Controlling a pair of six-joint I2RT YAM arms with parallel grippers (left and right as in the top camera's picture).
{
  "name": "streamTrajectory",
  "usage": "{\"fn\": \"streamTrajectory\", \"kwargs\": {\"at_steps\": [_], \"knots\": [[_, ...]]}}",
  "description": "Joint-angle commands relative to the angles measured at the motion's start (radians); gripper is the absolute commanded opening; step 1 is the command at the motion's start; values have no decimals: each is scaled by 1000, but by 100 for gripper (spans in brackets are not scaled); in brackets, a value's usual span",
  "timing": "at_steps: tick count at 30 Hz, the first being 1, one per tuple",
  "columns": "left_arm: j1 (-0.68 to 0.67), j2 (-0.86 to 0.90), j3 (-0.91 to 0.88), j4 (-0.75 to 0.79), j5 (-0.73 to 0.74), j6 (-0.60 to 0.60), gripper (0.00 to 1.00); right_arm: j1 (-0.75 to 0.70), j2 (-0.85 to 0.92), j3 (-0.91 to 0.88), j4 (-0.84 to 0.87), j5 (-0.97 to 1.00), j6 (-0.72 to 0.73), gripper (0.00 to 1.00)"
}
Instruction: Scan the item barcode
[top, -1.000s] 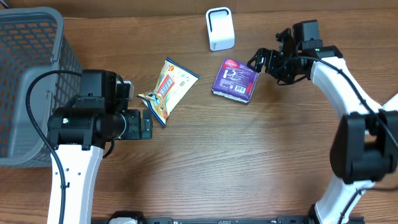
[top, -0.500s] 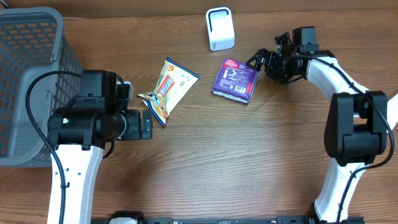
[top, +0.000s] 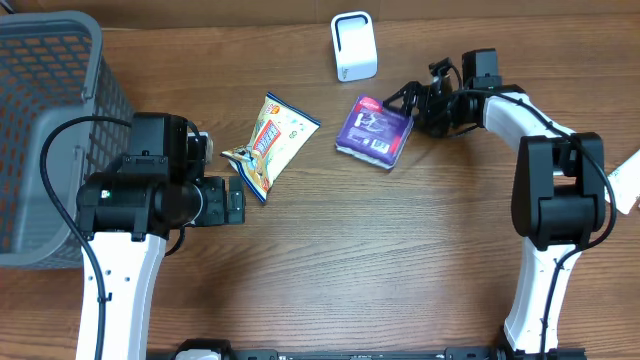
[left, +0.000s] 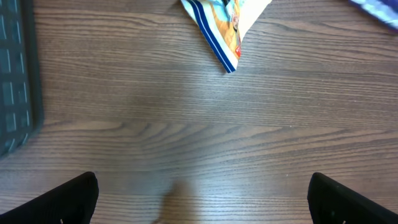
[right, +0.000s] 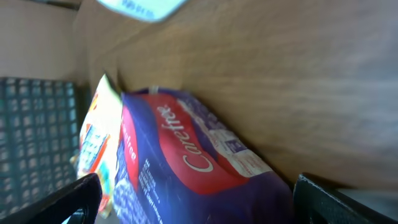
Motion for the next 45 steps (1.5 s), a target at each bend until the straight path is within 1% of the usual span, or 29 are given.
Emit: {"fn": "streamTrajectory", "kwargs": {"at_steps": [1, 3, 4, 5, 6, 7, 8, 9, 11, 12, 13, 15, 17, 19, 21, 23, 25, 26, 27, 31, 36, 40, 45], "knots": [[5, 3, 0, -4, 0, -16, 100, 34, 65, -20, -82, 5, -36, 96], [5, 3, 0, -3, 0, -16, 100, 39, 65, -21, -126, 5, -78, 88], [5, 3, 0, -3, 0, -16, 99, 41, 65, -21, -143, 5, -93, 79], [5, 3, 0, -3, 0, -16, 100, 43, 65, -21, -160, 5, -109, 74], [5, 3, 0, -3, 0, -16, 100, 44, 65, -21, -177, 5, -123, 71], [5, 3, 0, -3, 0, -16, 100, 45, 65, -21, -192, 5, -132, 70], [5, 3, 0, -3, 0, -16, 100, 45, 65, -21, -208, 5, -144, 71], [5, 3, 0, -3, 0, -16, 100, 47, 65, -22, -222, 5, -158, 75], [5, 3, 0, -3, 0, -16, 100, 50, 65, -26, -236, 5, -176, 91], [5, 3, 0, -3, 1, -16, 100, 53, 65, -29, -236, 5, -179, 98], [5, 3, 0, -3, 1, -16, 100, 56, 65, -29, -236, 5, -179, 100], [5, 3, 0, -3, 1, -16, 100, 69, 66, -29, -235, 5, -179, 99], [5, 3, 0, -4, 1, -16, 100, 85, 66, -29, -235, 5, -179, 88], [5, 3, 0, -6, 0, -16, 100, 105, 67, -29, -233, 5, -179, 73], [5, 3, 0, -8, 1, -16, 100, 124, 68, -29, -228, 5, -179, 54], [5, 3, 0, -12, 0, -16, 100, 141, 68, -29, -224, 6, -179, 32], [5, 3, 0, -18, 0, -16, 100, 153, 68, -29, -222, 6, -179, 15], [5, 3, 0, -20, 0, -16, 100, 156, 68, -29, -222, 6, -180, 7], [5, 3, 0, -23, 0, -16, 100, 156, 68, -29, -224, 5, -179, 4], [5, 3, 0, -26, 0, -16, 100, 151, 65, -29, -266, -9, -179, 4], [5, 3, 0, -25, 0, -16, 100, 130, 46, -24, -377, -12, -187, 4], [5, 3, 0, -14, 0, -16, 100, 118, -6, -24, -419, -10, -198, 4], [5, 3, 0, -9, 0, -16, 100, 117, -110, -24, -425, 27, -208, 4]]}}
